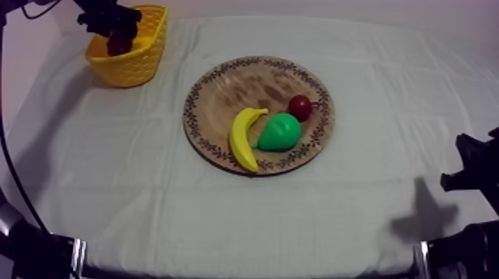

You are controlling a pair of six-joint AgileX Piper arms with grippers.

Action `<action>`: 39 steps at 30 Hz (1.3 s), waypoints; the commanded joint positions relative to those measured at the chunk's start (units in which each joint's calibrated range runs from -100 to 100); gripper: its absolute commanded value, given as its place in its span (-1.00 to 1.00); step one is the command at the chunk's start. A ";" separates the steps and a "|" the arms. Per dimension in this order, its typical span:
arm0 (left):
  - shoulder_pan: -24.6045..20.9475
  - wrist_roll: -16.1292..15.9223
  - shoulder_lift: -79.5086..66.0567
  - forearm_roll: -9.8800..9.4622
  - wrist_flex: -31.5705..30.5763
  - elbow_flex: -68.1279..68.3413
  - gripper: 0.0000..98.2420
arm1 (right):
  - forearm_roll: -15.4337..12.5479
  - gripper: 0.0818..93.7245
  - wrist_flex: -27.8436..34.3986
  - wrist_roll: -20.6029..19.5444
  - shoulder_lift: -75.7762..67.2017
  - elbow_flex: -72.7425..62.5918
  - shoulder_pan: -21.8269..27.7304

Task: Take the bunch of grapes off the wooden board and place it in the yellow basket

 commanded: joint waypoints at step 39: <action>0.31 1.25 -38.23 -0.32 -17.09 30.95 -0.64 | 0.01 -0.99 -0.03 0.01 -0.02 -0.01 0.01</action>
